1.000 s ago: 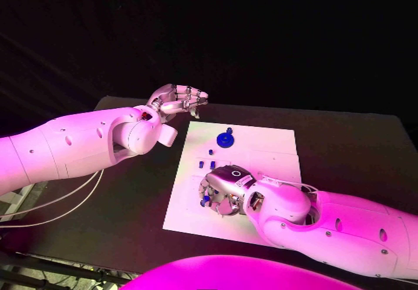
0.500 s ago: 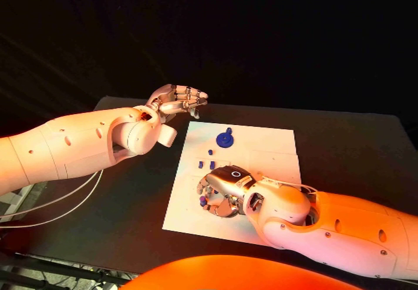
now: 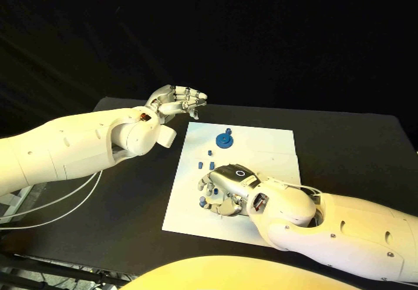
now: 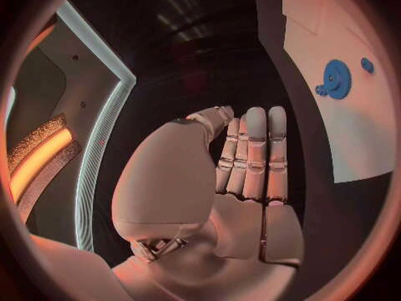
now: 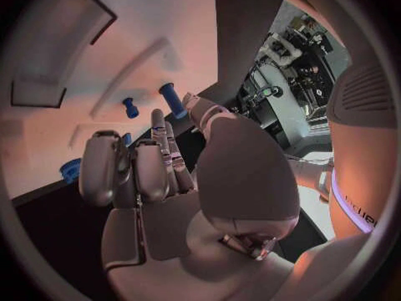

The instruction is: Assemble the parts on the task board

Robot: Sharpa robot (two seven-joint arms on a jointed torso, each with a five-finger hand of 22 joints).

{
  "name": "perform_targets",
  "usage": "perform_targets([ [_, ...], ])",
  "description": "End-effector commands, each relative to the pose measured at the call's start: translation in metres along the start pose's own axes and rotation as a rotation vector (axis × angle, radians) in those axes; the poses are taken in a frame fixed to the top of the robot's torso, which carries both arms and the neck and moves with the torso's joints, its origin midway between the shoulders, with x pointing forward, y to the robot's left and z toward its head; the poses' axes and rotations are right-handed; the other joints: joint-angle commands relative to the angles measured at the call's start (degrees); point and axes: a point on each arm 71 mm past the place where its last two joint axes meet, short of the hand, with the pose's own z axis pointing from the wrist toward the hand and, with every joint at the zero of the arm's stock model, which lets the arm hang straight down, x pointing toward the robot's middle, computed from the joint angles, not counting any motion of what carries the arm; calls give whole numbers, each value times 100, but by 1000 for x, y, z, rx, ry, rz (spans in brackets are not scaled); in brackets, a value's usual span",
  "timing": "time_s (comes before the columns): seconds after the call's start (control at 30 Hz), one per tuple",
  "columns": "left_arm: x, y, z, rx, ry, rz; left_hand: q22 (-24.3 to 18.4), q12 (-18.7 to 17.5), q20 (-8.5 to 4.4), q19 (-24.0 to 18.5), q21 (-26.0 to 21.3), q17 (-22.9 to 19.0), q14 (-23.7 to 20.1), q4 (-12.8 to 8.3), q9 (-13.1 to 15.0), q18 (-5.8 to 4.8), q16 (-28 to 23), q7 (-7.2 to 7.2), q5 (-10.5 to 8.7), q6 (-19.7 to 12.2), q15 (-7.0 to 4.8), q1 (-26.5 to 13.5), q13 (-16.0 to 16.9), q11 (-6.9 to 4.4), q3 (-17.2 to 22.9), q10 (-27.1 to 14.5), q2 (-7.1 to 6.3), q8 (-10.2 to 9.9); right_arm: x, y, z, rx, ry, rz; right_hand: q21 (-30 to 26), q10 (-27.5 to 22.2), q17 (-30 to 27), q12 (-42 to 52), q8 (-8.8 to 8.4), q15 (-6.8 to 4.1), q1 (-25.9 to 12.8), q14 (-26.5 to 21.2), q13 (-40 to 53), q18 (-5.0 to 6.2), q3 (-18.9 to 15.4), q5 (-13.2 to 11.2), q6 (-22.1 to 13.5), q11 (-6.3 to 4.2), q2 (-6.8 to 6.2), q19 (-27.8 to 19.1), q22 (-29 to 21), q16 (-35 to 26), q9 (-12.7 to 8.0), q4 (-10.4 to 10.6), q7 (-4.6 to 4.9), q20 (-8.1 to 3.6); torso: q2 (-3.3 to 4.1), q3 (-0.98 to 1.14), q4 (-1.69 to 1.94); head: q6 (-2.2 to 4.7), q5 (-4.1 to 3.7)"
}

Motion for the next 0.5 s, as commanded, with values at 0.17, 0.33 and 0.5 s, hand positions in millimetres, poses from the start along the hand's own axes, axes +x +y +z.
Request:
perform_targets([
  [0.17,2,-1,0,6,19,-2,-6,25,11,-26,-20,7,-50,-28,7,74,19,0,-16,-30,8,-41,-10,-12,-5,-39,3,39,-18,-8,-17,-31,-139,91,-56,-83,-32,44,-33,-5,18,41,28,-22,-158,7,-60,-19,30,-29,1006,-47,-4,20,-15,2,-10,-6,-5,53,-47],
  [0.33,1,0,0,6,18,-2,-6,25,11,-26,-20,7,-50,-28,7,74,19,0,-16,-30,8,-41,-10,-12,-5,-39,3,39,-36,-32,-38,34,-159,207,-101,7,-60,220,-1,8,104,36,109,-18,-256,81,-17,2,107,-38,998,-63,11,52,41,5,-15,-8,-7,90,-148],
  [0.5,-1,1,-1,4,11,1,-7,26,13,-34,-24,7,-63,-31,8,73,18,1,-18,-36,10,-46,-12,-10,-8,-49,-3,43,-53,-75,-72,240,-164,368,154,766,153,879,216,-35,46,104,472,-58,-388,38,285,-75,161,56,1065,77,92,204,32,-12,-37,-12,-41,138,-372],
])
